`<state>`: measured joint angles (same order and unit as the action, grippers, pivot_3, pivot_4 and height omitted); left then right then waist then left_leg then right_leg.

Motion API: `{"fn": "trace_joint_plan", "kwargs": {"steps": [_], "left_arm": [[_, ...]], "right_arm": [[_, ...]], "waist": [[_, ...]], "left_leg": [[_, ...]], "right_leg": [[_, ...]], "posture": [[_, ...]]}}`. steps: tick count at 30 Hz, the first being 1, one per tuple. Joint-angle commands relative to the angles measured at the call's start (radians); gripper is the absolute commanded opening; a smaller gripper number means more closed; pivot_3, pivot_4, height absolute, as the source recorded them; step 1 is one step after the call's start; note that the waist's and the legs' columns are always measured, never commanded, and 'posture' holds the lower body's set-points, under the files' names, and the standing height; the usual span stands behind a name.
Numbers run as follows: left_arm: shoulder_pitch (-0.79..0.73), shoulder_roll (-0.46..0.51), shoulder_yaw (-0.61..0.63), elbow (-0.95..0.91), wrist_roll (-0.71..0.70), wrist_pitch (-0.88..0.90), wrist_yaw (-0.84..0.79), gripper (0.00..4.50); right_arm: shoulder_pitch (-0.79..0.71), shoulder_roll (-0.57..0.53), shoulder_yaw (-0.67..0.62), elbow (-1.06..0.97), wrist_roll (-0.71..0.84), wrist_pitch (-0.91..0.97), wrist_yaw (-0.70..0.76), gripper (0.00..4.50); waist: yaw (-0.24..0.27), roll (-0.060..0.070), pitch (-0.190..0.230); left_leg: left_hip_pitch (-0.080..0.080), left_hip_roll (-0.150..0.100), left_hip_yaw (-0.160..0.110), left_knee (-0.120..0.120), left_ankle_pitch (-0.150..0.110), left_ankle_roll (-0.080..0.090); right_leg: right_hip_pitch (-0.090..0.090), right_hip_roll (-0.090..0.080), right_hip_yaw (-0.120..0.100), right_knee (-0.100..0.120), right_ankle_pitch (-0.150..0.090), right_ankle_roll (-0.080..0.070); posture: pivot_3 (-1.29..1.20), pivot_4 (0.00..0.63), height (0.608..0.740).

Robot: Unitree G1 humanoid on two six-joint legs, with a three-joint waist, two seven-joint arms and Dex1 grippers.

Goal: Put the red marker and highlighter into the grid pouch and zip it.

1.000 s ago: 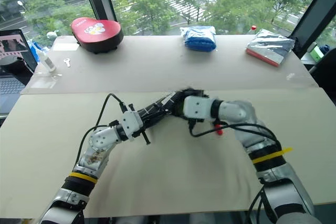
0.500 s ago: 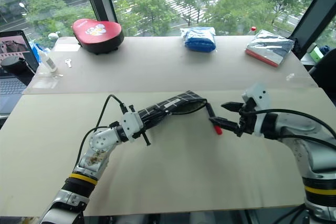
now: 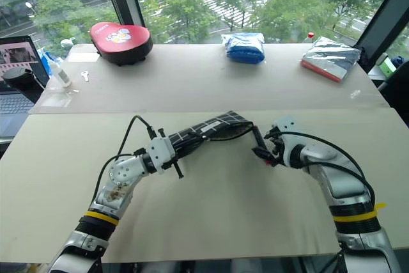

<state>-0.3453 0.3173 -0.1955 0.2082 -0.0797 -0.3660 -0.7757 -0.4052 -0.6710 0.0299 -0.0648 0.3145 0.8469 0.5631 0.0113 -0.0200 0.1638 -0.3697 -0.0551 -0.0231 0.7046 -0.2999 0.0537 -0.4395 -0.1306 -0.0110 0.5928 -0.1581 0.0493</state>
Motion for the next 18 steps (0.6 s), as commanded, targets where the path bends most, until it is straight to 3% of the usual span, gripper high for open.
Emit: {"fn": "trace_joint_plan", "kwargs": {"steps": [1, 2, 4, 10, 11, 15, 18], "left_arm": [[-0.003, 0.001, 0.002, -0.042, -0.002, -0.008, 0.006, 0.0], [-0.003, 0.002, 0.003, -0.043, -0.002, -0.008, 0.006, 0.0], [-0.002, 0.005, 0.006, -0.047, -0.002, -0.007, 0.008, 0.0], [-0.004, 0.011, 0.011, -0.049, -0.004, -0.003, 0.011, 0.0], [-0.005, 0.012, 0.011, -0.049, -0.004, -0.003, 0.011, 0.0], [-0.012, 0.011, 0.01, -0.045, -0.004, -0.002, 0.011, 0.0], [-0.015, 0.011, 0.009, -0.043, -0.006, -0.001, 0.007, 0.0]], "right_arm": [[-0.02, 0.013, 0.018, 0.047, -0.036, -0.019, -0.003, 3.89], [-0.017, 0.01, 0.02, 0.054, -0.043, -0.025, 0.003, 3.35], [-0.007, 0.006, 0.007, 0.057, -0.044, -0.027, 0.012, 2.87], [0.014, -0.003, -0.045, 0.066, -0.038, -0.034, 0.019, 0.7], [0.016, -0.003, -0.056, 0.069, -0.04, -0.038, 0.013, 0.53], [-0.038, 0.011, -0.155, 0.121, -0.061, -0.157, -0.064, 0.51], [-0.078, 0.003, -0.237, 0.086, -0.002, -0.226, -0.027, 0.51]], "waist": [[0.0, 0.0, 0.0], [-0.001, 0.0, 0.0], [-0.001, 0.0, 0.0], [0.0, 0.0, 0.0], [0.0, 0.0, 0.0], [0.002, 0.0, 0.0], [0.0, 0.001, 0.0]], "left_leg": [[0.0, 0.0, 0.0, 0.0, 0.0, 0.0], [0.0, 0.0, 0.0, 0.0, 0.0, 0.0], [0.0, 0.0, 0.0, 0.0, 0.0, 0.0], [0.001, 0.0, 0.0, 0.0, 0.0, 0.0], [0.0, 0.0, 0.0, 0.0, 0.0, 0.0], [0.0, 0.0, 0.0, 0.0, 0.0, 0.0], [0.0, -0.001, 0.0, 0.0, 0.0, 0.0]], "right_leg": [[0.0, 0.0, 0.0, 0.0, 0.0, 0.0], [0.0, 0.0, 0.0, 0.0, 0.0, 0.0], [0.001, 0.0, 0.0, 0.0, 0.0, 0.0], [0.001, 0.0, 0.0, 0.0, 0.0, 0.0], [0.001, 0.0, 0.0, 0.0, 0.0, 0.0], [0.001, 0.0, 0.0, 0.0, 0.0, 0.0], [0.0, 0.0, 0.001, 0.0, 0.0, 0.0]], "posture": [[0.0, 0.15, 0.74], [0.0, 0.15, 0.74], [0.0, 0.15, 0.74], [0.0, 0.15, 0.74], [0.0, 0.15, 0.74], [0.0, 0.15, 0.74], [0.0, 0.15, 0.74]]}}
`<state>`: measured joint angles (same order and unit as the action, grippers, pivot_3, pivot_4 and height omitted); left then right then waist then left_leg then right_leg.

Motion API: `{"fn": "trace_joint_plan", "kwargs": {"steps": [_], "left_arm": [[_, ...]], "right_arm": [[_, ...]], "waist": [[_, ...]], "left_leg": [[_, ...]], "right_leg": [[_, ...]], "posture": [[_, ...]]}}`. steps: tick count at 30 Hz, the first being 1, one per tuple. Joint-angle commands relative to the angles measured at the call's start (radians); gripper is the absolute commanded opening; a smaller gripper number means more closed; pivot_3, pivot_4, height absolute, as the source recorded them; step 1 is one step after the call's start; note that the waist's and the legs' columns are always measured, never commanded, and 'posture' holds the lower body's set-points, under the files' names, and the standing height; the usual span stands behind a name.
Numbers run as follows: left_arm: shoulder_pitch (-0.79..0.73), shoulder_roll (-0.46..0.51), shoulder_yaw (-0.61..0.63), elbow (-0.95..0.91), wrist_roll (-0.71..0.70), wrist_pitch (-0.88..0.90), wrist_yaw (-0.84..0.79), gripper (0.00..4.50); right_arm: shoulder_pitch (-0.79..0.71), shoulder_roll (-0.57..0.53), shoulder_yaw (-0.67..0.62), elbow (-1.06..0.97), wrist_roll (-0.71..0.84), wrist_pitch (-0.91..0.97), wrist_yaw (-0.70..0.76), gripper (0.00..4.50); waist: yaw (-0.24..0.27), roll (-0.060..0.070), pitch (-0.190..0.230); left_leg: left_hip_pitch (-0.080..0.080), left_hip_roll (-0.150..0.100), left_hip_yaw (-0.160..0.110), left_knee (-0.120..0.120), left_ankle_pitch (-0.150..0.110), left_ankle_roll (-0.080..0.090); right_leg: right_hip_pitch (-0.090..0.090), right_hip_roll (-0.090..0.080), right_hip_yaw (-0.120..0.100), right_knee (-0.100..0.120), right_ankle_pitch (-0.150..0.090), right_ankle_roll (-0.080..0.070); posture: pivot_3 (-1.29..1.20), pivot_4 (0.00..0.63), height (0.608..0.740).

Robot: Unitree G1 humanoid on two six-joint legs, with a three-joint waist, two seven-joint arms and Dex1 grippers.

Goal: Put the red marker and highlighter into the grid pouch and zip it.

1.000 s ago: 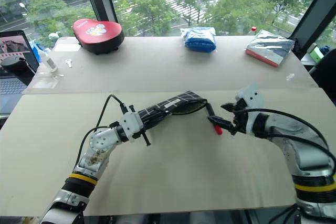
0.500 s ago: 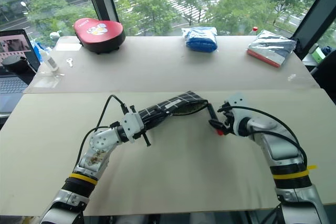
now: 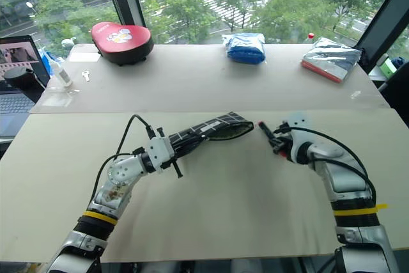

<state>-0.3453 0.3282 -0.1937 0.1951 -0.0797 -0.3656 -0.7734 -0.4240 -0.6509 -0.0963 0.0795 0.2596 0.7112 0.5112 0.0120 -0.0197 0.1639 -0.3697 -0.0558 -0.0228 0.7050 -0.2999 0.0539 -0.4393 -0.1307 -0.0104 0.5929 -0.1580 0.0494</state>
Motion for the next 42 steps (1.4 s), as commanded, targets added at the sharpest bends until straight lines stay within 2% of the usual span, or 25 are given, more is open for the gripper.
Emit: {"fn": "trace_joint_plan", "kwargs": {"steps": [1, 7, 12, 27, 36, 39, 42], "left_arm": [[-0.017, 0.001, 0.007, -0.028, -0.007, -0.002, 0.004, 0.0], [-0.026, -0.002, 0.006, -0.019, -0.008, -0.003, -0.001, 0.0], [-0.03, -0.007, 0.001, -0.015, -0.008, -0.003, -0.001, 0.0], [-0.031, -0.004, -0.001, -0.015, -0.011, -0.001, -0.016, 0.0], [-0.034, -0.006, -0.001, -0.018, -0.01, 0.002, -0.023, 0.0], [-0.029, -0.003, 0.0, -0.023, -0.012, 0.003, -0.024, 0.0], [-0.03, -0.003, -0.002, -0.022, -0.013, 0.001, -0.027, 0.0]], "right_arm": [[-0.052, -0.038, -0.115, -0.1, 0.065, -0.127, 0.077, 0.51], [0.13, -0.274, 0.001, -0.342, 0.011, -0.354, 0.434, 0.51], [0.157, -0.342, 0.071, -0.387, -0.049, -0.435, 0.5, 0.51], [-0.029, -0.272, 0.263, -0.249, -0.243, -0.582, 0.519, 0.51], [-0.16, -0.194, 0.337, -0.16, -0.299, -0.632, 0.554, 0.51], [-0.191, -0.16, 0.393, -0.115, -0.358, -0.703, 0.552, 0.51], [-0.243, -0.071, 0.473, -0.066, -0.437, -0.788, 0.522, 0.51]], "waist": [[-0.003, 0.0, 0.0], [0.0, 0.0, 0.0], [-0.003, 0.0, 0.0], [-0.001, 0.0, 0.0], [-0.001, 0.0, 0.0], [-0.001, 0.0, 0.0], [-0.006, 0.0, 0.0]], "left_leg": [[0.0, 0.0, 0.0, 0.0, 0.0, 0.0], [0.0, 0.001, -0.001, -0.001, 0.0, 0.0], [0.0, 0.001, 0.0, 0.001, -0.001, 0.002], [0.0, 0.001, 0.0, 0.001, 0.0, -0.001], [0.0, 0.001, 0.0, 0.001, 0.001, -0.002], [0.0, 0.001, 0.0, 0.001, 0.001, -0.002], [0.0, 0.001, 0.0, 0.001, 0.002, -0.003]], "right_leg": [[0.0, 0.0, 0.0, 0.0, 0.0, 0.0], [0.001, 0.002, -0.002, 0.0, 0.0, 0.0], [0.002, 0.0, 0.0, -0.001, 0.0, 0.001], [0.0, 0.0, 0.0, -0.001, 0.0, 0.001], [0.0, 0.001, 0.0, -0.001, 0.0, 0.001], [0.0, 0.001, 0.0, -0.001, 0.0, 0.001], [-0.001, 0.001, 0.0, -0.001, 0.0, 0.001]], "posture": [[0.0, 0.15, 0.74], [0.0, 0.15, 0.74], [0.0, 0.15, 0.74], [0.0, 0.15, 0.74], [0.0, 0.15, 0.74], [0.0, 0.15, 0.74], [0.0, 0.15, 0.74]]}}
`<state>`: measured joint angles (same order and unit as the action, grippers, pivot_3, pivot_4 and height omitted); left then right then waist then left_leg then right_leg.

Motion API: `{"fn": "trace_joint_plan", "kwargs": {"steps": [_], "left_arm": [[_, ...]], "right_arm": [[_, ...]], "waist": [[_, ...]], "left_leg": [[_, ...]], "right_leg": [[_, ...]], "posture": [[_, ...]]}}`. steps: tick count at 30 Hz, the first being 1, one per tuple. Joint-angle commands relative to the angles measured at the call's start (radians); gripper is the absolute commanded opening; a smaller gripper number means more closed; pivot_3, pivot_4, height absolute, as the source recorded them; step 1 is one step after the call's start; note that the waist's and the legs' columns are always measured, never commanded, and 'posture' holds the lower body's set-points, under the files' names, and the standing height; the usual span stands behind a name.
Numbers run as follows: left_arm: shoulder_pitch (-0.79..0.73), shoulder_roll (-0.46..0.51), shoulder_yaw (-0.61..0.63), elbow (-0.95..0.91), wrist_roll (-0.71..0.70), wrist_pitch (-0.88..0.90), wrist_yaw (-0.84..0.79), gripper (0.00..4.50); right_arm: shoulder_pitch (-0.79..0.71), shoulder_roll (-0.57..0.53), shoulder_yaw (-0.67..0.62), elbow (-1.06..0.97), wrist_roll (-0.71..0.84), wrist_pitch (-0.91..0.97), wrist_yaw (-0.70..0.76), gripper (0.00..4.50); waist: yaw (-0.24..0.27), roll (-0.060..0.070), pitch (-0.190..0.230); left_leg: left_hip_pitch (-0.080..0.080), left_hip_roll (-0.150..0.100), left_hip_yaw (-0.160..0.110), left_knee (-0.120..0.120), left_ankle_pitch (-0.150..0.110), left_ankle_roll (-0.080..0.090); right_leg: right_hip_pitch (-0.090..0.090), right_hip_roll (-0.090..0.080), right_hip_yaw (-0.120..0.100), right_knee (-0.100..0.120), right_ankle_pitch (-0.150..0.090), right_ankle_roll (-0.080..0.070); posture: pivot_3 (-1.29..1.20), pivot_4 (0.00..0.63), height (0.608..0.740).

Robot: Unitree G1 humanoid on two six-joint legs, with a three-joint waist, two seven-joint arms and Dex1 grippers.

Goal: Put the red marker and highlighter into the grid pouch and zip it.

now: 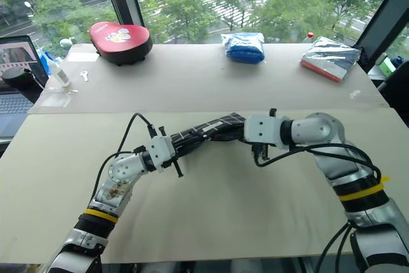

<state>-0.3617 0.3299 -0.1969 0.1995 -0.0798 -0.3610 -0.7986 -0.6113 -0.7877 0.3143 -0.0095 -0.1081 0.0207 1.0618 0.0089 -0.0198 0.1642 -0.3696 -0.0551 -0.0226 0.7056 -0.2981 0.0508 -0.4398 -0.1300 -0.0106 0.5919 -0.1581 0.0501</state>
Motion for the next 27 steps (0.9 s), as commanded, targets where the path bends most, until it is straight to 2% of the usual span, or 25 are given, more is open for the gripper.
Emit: {"fn": "trace_joint_plan", "kwargs": {"steps": [1, 8, 11, 12, 13, 15, 20, 23, 25, 27], "left_arm": [[-0.015, -0.005, 0.001, -0.027, -0.013, -0.003, -0.002, 0.0], [-0.019, -0.007, 0.002, -0.03, -0.012, 0.0, -0.003, 0.0], [-0.01, -0.006, 0.005, -0.041, -0.011, 0.005, 0.004, 0.0], [-0.007, -0.005, 0.006, -0.043, -0.011, 0.006, 0.006, 0.0], [-0.005, -0.005, 0.006, -0.046, -0.01, 0.008, 0.009, 0.0], [-0.003, -0.005, 0.007, -0.051, -0.009, 0.012, 0.014, 0.0], [-0.003, -0.005, 0.006, -0.053, -0.008, 0.017, 0.02, 0.0], [-0.003, -0.005, 0.006, -0.054, -0.008, 0.018, 0.022, 0.0], [-0.003, -0.007, 0.005, -0.054, -0.008, 0.019, 0.022, 0.0], [-0.004, -0.008, 0.004, -0.051, -0.008, 0.019, 0.021, 0.0]], "right_arm": [[-0.07, 0.091, 0.084, 0.038, -0.086, -0.125, -0.03, 0.51], [-0.122, 0.196, 0.115, 0.16, -0.159, -0.249, -0.099, 0.51], [-0.115, 0.215, 0.071, 0.155, -0.099, -0.212, -0.085, 1.9], [-0.117, 0.216, 0.057, 0.165, -0.105, -0.213, -0.106, 2.06], [-0.121, 0.214, 0.042, 0.178, -0.113, -0.21, -0.128, 2.54], [-0.113, 0.2, 0.013, 0.178, -0.089, -0.191, -0.123, 3.09], [-0.056, 0.141, -0.084, 0.109, 0.031, -0.076, -0.057, 3.09], [0.015, 0.073, -0.173, -0.012, 0.211, 0.146, 0.052, 3.09], [0.105, -0.022, -0.295, -0.15, 0.477, 0.429, 0.166, 3.09], [0.156, -0.06, -0.389, -0.23, 0.652, 0.572, 0.199, 3.09]], "waist": [[-0.005, 0.0, 0.0], [-0.004, 0.0, 0.0], [-0.004, 0.0, 0.0], [-0.006, 0.0, 0.0], [-0.006, 0.0, 0.0], [-0.007, 0.0, 0.0], [-0.003, 0.0, 0.0], [-0.002, 0.0, 0.0], [0.004, 0.0, 0.0], [0.008, 0.0, 0.0]], "left_leg": [[0.0, 0.0, 0.0, 0.0, 0.002, -0.003], [0.0, 0.0, 0.0, 0.0, 0.003, -0.005], [0.0, -0.001, 0.0, 0.0, 0.003, -0.005], [0.0, 0.0, 0.0, -0.001, 0.003, -0.005], [0.0, 0.0, 0.0, -0.001, 0.003, -0.005], [0.0, 0.0, 0.0, -0.001, 0.003, -0.005], [0.0, 0.0, 0.0, -0.001, 0.003, -0.004], [-0.001, 0.0, 0.0, -0.001, 0.002, -0.004], [-0.001, 0.0, -0.001, -0.001, 0.002, -0.003], [-0.003, 0.0, -0.002, -0.001, -0.002, 0.003]], "right_leg": [[0.0, 0.0, 0.0, 0.0, 0.0, 0.0], [0.0, 0.0, 0.0, 0.001, 0.0, 0.0], [0.0, 0.0, 0.0, 0.002, 0.0, 0.0], [0.0, 0.0, 0.0, 0.002, 0.0, 0.0], [0.0, 0.0, -0.001, 0.002, 0.0, 0.0], [0.0, 0.0, -0.001, 0.002, 0.0, 0.0], [0.0, 0.0, -0.001, 0.002, 0.0, 0.0], [0.0, 0.0, -0.001, 0.001, 0.0, 0.0], [0.0, 0.0, -0.001, 0.001, 0.0, 0.0], [0.0, 0.0, -0.002, 0.0, 0.0, 0.0]], "posture": [[0.0, 0.15, 0.74], [0.0, 0.15, 0.74], [0.0, 0.15, 0.74], [0.0, 0.15, 0.74], [0.0, 0.15, 0.74], [0.0, 0.15, 0.74], [0.0, 0.15, 0.74], [0.0, 0.15, 0.74], [0.0, 0.15, 0.74], [0.0, 0.15, 0.74]]}}
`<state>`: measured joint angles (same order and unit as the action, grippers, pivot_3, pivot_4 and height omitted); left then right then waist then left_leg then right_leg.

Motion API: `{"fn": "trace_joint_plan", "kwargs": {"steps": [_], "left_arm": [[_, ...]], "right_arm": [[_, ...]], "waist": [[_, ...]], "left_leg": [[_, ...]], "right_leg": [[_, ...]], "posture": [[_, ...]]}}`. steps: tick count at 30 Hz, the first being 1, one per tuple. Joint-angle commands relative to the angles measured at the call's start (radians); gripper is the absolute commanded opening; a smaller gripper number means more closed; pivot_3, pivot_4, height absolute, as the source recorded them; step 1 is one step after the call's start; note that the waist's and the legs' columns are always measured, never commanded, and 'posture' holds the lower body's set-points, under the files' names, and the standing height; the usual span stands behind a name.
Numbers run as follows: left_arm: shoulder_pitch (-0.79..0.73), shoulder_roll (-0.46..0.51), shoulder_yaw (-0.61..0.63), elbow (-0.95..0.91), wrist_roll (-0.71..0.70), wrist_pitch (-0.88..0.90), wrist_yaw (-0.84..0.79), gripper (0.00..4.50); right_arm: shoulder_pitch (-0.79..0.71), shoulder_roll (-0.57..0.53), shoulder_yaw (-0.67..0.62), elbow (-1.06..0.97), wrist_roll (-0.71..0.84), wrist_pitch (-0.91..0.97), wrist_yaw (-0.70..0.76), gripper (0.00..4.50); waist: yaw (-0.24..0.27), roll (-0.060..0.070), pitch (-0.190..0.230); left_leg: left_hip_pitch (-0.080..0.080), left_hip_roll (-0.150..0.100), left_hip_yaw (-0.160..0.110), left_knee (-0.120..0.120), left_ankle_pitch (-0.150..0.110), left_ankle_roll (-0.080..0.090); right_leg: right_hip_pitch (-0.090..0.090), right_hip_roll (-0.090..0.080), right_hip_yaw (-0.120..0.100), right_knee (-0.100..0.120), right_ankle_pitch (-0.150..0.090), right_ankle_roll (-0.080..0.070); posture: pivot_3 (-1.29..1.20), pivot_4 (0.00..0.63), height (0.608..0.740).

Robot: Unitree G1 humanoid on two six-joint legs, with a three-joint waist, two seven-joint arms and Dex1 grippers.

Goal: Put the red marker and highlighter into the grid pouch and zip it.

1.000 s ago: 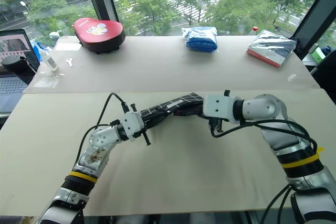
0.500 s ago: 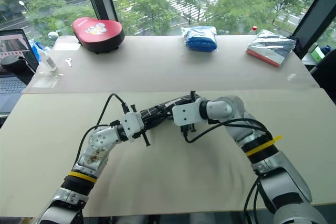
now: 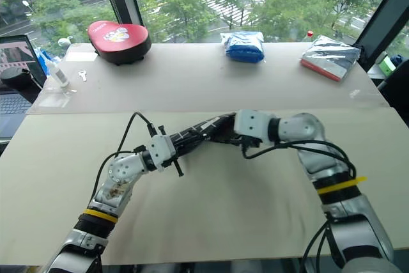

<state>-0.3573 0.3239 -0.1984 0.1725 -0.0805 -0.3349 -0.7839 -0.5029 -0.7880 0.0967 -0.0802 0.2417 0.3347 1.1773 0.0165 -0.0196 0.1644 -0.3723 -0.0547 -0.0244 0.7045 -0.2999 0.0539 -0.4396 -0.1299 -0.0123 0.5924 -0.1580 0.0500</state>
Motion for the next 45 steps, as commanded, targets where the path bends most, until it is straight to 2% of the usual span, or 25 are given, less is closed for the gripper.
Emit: {"fn": "trace_joint_plan", "kwargs": {"steps": [1, 2, 4, 7, 10, 14, 21, 36, 40, 45], "left_arm": [[-0.01, -0.002, 0.005, -0.022, -0.008, -0.008, 0.004, 0.0], [-0.01, -0.001, 0.004, -0.02, -0.009, -0.009, 0.001, 0.0], [-0.015, -0.001, 0.001, -0.012, -0.012, -0.012, -0.01, 0.0], [-0.024, 0.008, -0.014, 0.012, 0.006, -0.037, -0.033, 0.0], [-0.023, 0.022, -0.027, 0.035, 0.028, -0.074, -0.043, 0.0], [-0.007, 0.027, -0.038, 0.049, 0.044, -0.109, -0.041, 0.0], [0.015, 0.032, -0.042, 0.04, 0.055, -0.121, -0.031, 0.0], [-0.006, 0.032, -0.046, 0.072, 0.069, -0.151, -0.029, 0.0], [-0.01, 0.026, -0.047, 0.076, 0.07, -0.152, -0.023, 0.0], [-0.009, 0.021, -0.046, 0.078, 0.071, -0.152, -0.016, 0.0]], "right_arm": [[0.048, -0.05, -0.206, -0.185, 0.368, 0.316, 0.056, 3.09], [0.04, -0.033, -0.232, -0.206, 0.424, 0.368, 0.018, 3.09], [-0.034, 0.075, -0.231, -0.233, 0.453, 0.436, -0.152, 3.09], [-0.196, 0.246, -0.127, -0.219, 0.38, 0.59, -0.422, 3.09], [-0.272, 0.322, -0.08, -0.215, 0.382, 0.727, -0.529, 3.09], [-0.279, 0.341, 0.004, -0.215, 0.334, 0.808, -0.609, 3.09], [-0.25, 0.384, 0.064, -0.191, 0.295, 0.846, -0.683, 3.09], [-0.14, 0.437, 0.125, -0.167, 0.234, 0.853, -0.725, 3.09], [-0.124, 0.441, 0.133, -0.167, 0.235, 0.86, -0.714, 3.09], [-0.147, 0.434, 0.06, -0.182, 0.324, 0.913, -0.628, 3.09]], "waist": [[-0.001, 0.0, 0.0], [-0.007, 0.0, 0.0], [-0.016, 0.0, 0.0], [-0.027, 0.0, 0.0], [-0.018, 0.0, 0.0], [-0.004, 0.001, 0.0], [-0.012, 0.001, 0.0], [-0.025, 0.001, 0.0], [-0.026, 0.001, 0.0], [-0.027, 0.001, 0.0]], "left_leg": [[0.0, 0.0, 0.0, 0.0, -0.001, 0.001], [0.0, 0.0, 0.0, 0.0, -0.001, 0.001], [0.003, 0.001, 0.0, 0.0, -0.002, 0.003], [0.005, 0.001, 0.0, 0.0, -0.001, -0.001], [0.003, 0.0, -0.002, -0.001, 0.001, -0.005], [0.0, -0.001, -0.003, 0.0, 0.003, -0.008], [-0.011, -0.003, 0.0, 0.001, 0.004, -0.009], [-0.011, -0.002, 0.0, 0.001, 0.005, -0.01], [-0.011, -0.002, 0.0, 0.001, 0.005, -0.01], [-0.011, -0.002, 0.0, 0.001, 0.005, -0.01]], "right_leg": [[0.0, 0.0, 0.0, 0.0, 0.0, 0.0], [0.0, 0.0, 0.001, -0.001, 0.0, 0.0], [0.0, 0.0, 0.003, -0.001, 0.001, -0.001], [-0.001, 0.001, 0.004, 0.001, 0.001, -0.002], [-0.005, 0.001, 0.003, 0.003, 0.003, -0.004], [-0.005, 0.001, 0.0, 0.003, 0.003, -0.004], [-0.017, 0.0, 0.0, 0.003, 0.004, -0.003], [-0.017, 0.001, -0.001, 0.003, 0.004, -0.003], [-0.017, 0.001, -0.001, 0.004, 0.004, -0.003], [-0.017, 0.001, -0.001, 0.004, 0.004, -0.003]], "posture": [[0.0, 0.15, 0.74], [0.0, 0.15, 0.74], [0.0, 0.15, 0.74], [0.0, 0.15, 0.74], [0.0, 0.15, 0.74], [0.0, 0.15, 0.74], [0.0, 0.15, 0.74], [0.0, 0.15, 0.74], [0.0, 0.15, 0.74], [0.0, 0.15, 0.74]]}}
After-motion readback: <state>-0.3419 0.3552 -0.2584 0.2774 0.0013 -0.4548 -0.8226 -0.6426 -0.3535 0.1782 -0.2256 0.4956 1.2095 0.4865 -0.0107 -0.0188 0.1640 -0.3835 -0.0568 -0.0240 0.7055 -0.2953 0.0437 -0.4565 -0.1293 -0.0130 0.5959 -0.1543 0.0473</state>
